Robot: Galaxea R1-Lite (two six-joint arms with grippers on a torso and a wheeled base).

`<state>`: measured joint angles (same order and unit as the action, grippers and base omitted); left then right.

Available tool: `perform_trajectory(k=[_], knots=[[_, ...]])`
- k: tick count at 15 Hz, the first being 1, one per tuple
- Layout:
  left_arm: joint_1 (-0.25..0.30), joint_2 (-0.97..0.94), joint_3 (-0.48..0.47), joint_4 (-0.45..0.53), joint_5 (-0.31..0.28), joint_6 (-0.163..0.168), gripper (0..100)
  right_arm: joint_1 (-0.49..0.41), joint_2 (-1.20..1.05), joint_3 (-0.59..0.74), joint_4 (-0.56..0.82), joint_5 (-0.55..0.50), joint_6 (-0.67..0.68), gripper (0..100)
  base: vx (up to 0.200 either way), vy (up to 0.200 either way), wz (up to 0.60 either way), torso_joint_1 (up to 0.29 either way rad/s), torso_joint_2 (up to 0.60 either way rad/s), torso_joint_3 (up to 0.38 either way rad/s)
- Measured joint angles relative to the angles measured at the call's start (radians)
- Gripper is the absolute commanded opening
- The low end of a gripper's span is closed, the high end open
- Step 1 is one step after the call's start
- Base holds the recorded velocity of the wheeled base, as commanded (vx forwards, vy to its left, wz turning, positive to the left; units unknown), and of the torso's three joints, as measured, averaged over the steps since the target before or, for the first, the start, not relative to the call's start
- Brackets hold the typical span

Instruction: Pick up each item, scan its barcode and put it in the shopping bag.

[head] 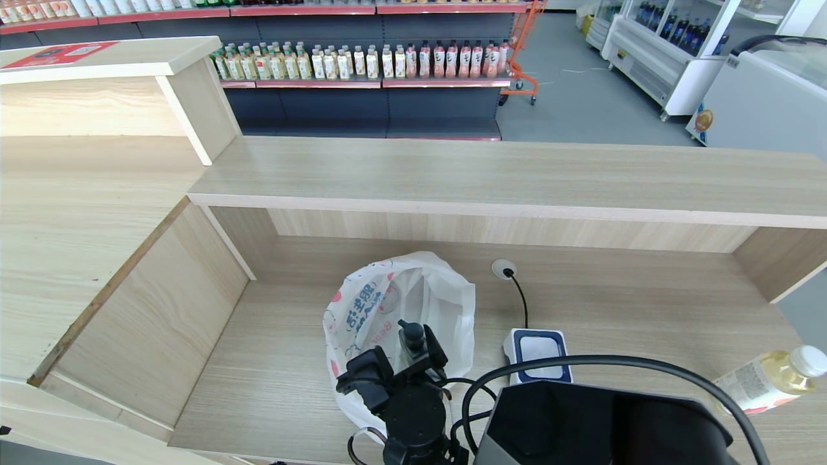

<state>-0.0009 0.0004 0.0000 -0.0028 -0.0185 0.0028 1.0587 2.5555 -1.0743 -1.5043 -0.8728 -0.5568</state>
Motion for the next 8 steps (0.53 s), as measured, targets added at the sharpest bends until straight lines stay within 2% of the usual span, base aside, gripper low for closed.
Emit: perform_trajectory(k=[4,6,8], knots=[[0.000,0.000,0.000,0.000,0.000,0.000,100,0.021,-0.163,0.121,0.047,0.020,-0.006,100,0.000,0.000,0.00,0.000,0.00,0.000],[0.000,0.000,0.000,0.000,0.000,0.000,100,0.020,-0.327,0.216,0.168,0.054,-0.001,100,0.000,0.000,0.00,0.000,0.00,0.000],[0.000,0.000,0.000,0.000,0.000,0.000,100,-0.008,-0.547,0.305,0.374,0.111,0.025,100,0.000,0.000,0.00,0.000,0.00,0.000]])
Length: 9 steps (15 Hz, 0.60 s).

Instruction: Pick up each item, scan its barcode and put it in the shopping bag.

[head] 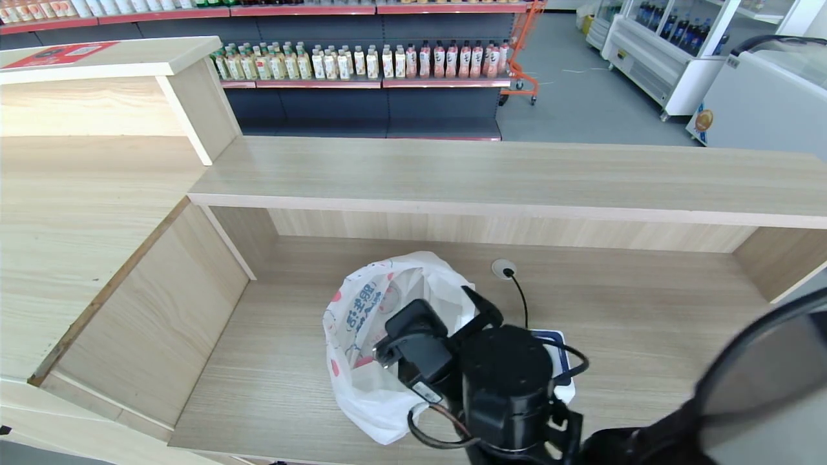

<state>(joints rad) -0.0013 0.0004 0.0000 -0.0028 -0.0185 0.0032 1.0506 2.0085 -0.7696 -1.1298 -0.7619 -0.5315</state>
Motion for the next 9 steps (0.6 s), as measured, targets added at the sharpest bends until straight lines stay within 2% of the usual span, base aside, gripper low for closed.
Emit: perform_trajectory(k=[2,4,5,7,8,9], knots=[[0.000,0.000,0.000,0.000,0.000,0.000,100,-0.062,-0.223,0.055,0.247,0.057,0.049,100,0.000,0.000,0.00,0.000,0.00,0.000],[0.000,0.000,0.000,0.000,0.000,0.000,100,-0.210,-0.446,0.094,0.547,0.178,0.122,100,0.000,0.000,0.00,0.000,0.00,0.000],[0.000,0.000,0.000,0.000,0.000,0.000,100,-0.297,-0.528,0.106,0.677,0.277,0.156,100,0.000,0.000,0.00,0.000,0.00,0.000],[0.000,0.000,0.000,0.000,0.000,0.000,100,-0.519,-0.696,0.131,0.897,0.605,0.210,100,0.000,0.000,0.00,0.000,0.00,0.000],[0.000,0.000,0.000,0.000,0.000,0.000,100,-0.626,-0.763,0.151,0.954,0.737,0.226,100,0.000,0.000,0.00,0.000,0.00,0.000],[0.000,0.000,0.000,0.000,0.000,0.000,100,-0.734,-0.819,0.173,0.991,0.824,0.240,100,0.000,0.000,0.00,0.000,0.00,0.000]])
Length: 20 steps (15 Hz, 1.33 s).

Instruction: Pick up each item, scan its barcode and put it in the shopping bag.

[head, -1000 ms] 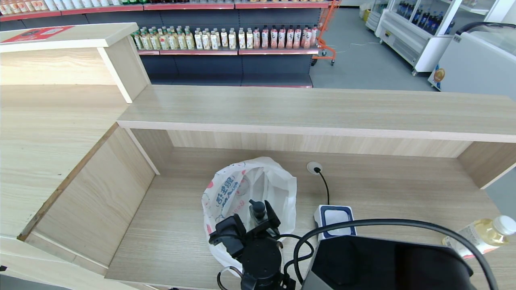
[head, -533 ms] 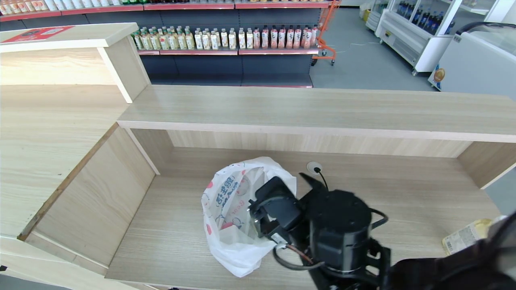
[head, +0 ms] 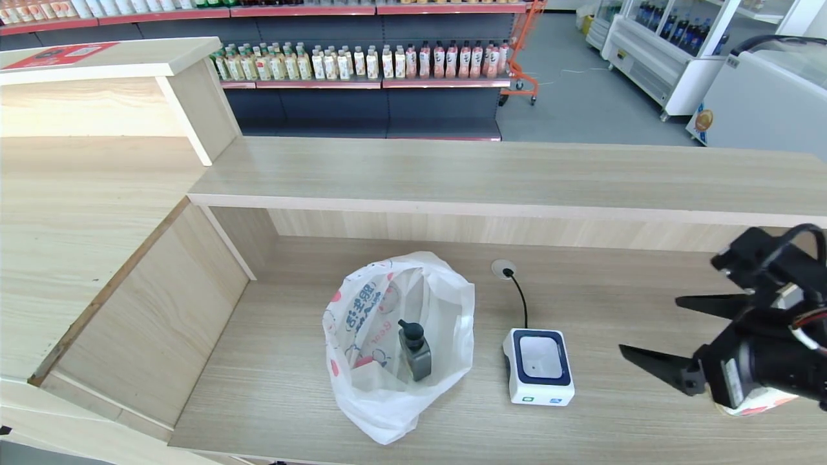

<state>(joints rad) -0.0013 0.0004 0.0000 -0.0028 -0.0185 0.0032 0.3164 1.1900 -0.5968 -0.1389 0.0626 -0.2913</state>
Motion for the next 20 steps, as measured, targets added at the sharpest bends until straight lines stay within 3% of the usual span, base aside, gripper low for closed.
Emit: perform_trajectory(k=[2,5,13,20], knots=[[0.000,0.000,0.000,0.000,0.000,0.000,100,-0.196,-0.084,0.044,0.041,0.179,0.028,100,0.000,0.000,0.00,0.000,0.00,0.000],[0.000,0.000,0.000,0.000,0.000,0.000,100,-0.366,-0.152,0.094,0.064,0.267,0.079,100,0.000,0.000,0.00,0.000,0.00,0.000],[0.000,0.000,0.000,0.000,0.000,-0.007,100,-0.458,-0.194,0.221,-0.010,0.264,0.093,100,0.000,0.000,0.00,0.000,0.00,0.000],[0.001,0.000,0.000,0.000,0.002,-0.017,100,-0.496,-0.164,0.214,-0.010,0.262,0.087,100,-0.200,-0.200,0.00,0.002,0.00,0.003]])
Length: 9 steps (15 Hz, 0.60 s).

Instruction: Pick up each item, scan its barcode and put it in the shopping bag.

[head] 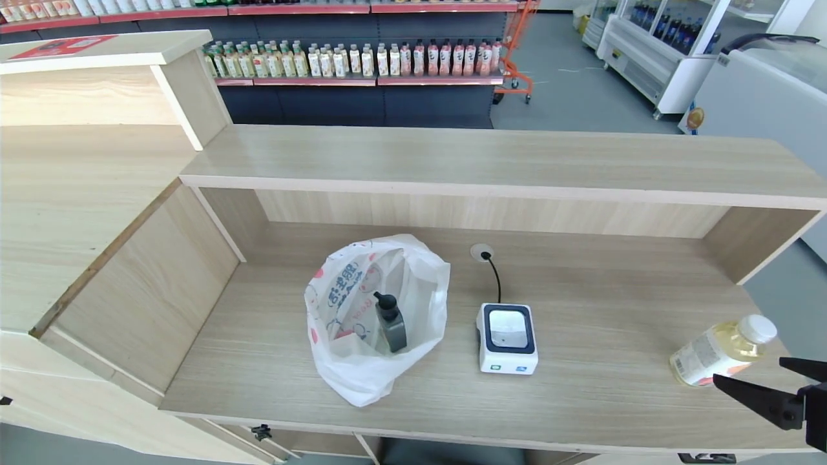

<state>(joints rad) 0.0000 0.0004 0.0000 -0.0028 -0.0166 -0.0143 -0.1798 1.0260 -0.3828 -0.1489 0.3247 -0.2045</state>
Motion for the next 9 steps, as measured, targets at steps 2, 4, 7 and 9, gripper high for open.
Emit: perform_trajectory(k=[2,4,7,9], knots=[[-0.001,0.000,0.000,0.000,-0.001,0.004,100,-0.001,0.010,-0.001,-0.006,-0.001,0.000,100,-0.200,-0.200,0.00,0.000,0.00,0.002],[-0.001,0.000,0.000,0.000,-0.002,0.010,100,-0.012,0.033,-0.005,-0.050,-0.009,0.000,100,-0.100,-0.200,0.00,0.000,0.00,0.007],[-0.001,0.002,0.000,0.000,-0.003,0.013,100,-0.051,0.127,-0.011,-0.197,-0.010,-0.004,100,0.000,-0.200,0.00,-0.004,-0.01,0.005],[-0.002,0.005,0.000,0.000,-0.003,0.014,100,-0.077,0.210,-0.011,-0.287,-0.002,-0.006,100,0.000,-0.200,0.00,0.010,0.01,0.000]])
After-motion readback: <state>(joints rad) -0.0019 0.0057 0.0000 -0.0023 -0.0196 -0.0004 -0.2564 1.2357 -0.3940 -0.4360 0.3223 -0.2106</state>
